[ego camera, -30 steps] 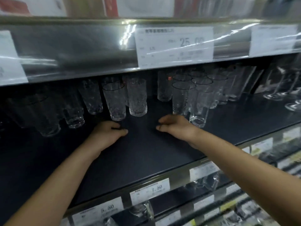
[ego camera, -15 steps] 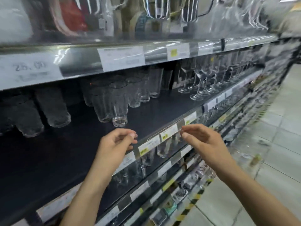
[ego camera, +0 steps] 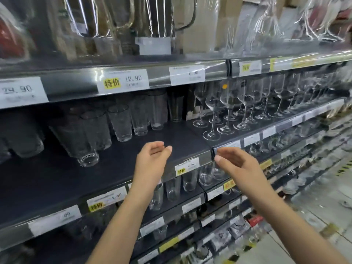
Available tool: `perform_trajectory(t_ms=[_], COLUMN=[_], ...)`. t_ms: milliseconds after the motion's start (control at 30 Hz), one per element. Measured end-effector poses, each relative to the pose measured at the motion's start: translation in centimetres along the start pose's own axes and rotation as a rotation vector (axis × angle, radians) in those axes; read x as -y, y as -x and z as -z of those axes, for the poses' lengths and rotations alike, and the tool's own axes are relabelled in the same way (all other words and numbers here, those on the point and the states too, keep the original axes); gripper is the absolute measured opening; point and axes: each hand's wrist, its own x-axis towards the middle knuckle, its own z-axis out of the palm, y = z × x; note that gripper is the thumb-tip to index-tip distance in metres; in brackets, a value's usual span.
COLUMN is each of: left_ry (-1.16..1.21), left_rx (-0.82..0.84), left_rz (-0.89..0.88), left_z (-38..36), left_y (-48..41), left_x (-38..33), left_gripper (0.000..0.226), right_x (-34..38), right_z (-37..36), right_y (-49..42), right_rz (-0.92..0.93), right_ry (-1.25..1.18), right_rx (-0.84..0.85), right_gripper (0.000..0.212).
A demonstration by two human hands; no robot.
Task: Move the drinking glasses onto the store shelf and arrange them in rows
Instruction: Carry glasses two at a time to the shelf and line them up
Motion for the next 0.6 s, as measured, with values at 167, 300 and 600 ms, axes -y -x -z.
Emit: perform_trajectory(t_ms=[167, 300, 600], left_ry=[0.014, -0.010, -0.146], left_rx=[-0.138, -0.235, -0.369], left_rz=[0.040, 0.035, -0.087], left_z=[-5.1, -7.2, -8.7], left_y=[-3.0, -6.9, -17.0], left_x=[-0.2, 0.9, 4.9], left_gripper=[0.039, 0.053, 0.049], right_x=[-0.8, -1.2, -3.2], right_z=[0.2, -1.9, -7.4], right_y=[-6.1, -11.0, -22.1], right_rz=[-0.003, 0.051, -0.085], right_ry=[-0.012, 0.066, -0.053], right_rx=[0.110, 0.160, 0.150], right_gripper=[0.030, 0.043, 0.051])
